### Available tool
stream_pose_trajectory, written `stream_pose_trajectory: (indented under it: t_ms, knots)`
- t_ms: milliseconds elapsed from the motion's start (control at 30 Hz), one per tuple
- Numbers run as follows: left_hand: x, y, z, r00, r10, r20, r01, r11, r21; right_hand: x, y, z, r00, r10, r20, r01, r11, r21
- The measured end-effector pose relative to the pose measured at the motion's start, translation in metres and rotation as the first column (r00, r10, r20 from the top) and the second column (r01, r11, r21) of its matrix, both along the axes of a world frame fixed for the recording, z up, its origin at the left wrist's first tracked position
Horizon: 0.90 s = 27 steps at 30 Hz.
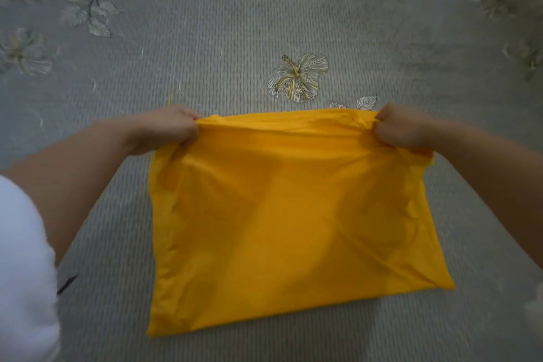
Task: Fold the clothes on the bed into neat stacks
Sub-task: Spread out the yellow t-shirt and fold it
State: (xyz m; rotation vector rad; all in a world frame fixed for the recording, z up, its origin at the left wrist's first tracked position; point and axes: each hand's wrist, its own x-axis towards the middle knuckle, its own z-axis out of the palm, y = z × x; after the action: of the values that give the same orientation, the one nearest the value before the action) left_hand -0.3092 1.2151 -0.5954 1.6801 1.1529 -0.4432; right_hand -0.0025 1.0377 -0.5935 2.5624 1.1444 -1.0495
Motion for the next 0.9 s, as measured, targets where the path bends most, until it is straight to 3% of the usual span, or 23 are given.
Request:
stream_pose_trajectory:
  t_ms: [100,167,267,367,433,567,667,800,900]
  knots:
    - [0.006,0.000,-0.029,0.976,0.151,0.157,-0.194,0.932,0.306,0.001,0.000,-0.016,0.987,-0.046,0.153,0.017,0.983,0.185]
    - [-0.001,-0.013,-0.051,0.959,0.229,0.168,-0.280,0.865,0.417,-0.001,-0.017,-0.027,0.968,-0.096,0.231,0.023,0.954,0.299]
    - [-0.025,-0.043,-0.075,0.979,0.200,0.048,-0.189,0.787,0.588,-0.004,-0.053,-0.043,0.949,-0.239,0.205,0.144,0.909,0.391]
    - [-0.041,-0.078,-0.085,0.996,0.089,0.021,-0.076,0.688,0.721,-0.016,-0.087,-0.052,0.919,-0.332,0.211,0.192,0.847,0.496]
    - [-0.041,-0.104,-0.087,1.000,0.002,0.012,-0.010,0.651,0.759,-0.031,-0.104,-0.058,0.933,-0.299,0.201,0.162,0.847,0.507]
    - [-0.020,-0.176,-0.089,0.975,-0.221,-0.010,0.147,0.615,0.774,-0.075,-0.144,-0.073,0.968,0.083,0.236,-0.175,0.898,0.404]
    - [-0.003,-0.231,-0.095,0.953,-0.296,-0.066,0.245,0.624,0.742,-0.087,-0.177,-0.079,0.940,0.241,0.243,-0.313,0.892,0.327]
    - [0.010,-0.261,-0.096,0.982,-0.139,-0.125,0.187,0.691,0.699,-0.064,-0.215,-0.076,0.971,0.171,0.166,-0.223,0.896,0.384]
    - [0.025,-0.284,-0.088,0.993,-0.088,-0.075,0.116,0.708,0.697,-0.039,-0.230,-0.066,0.996,-0.088,-0.024,0.086,0.834,0.546]
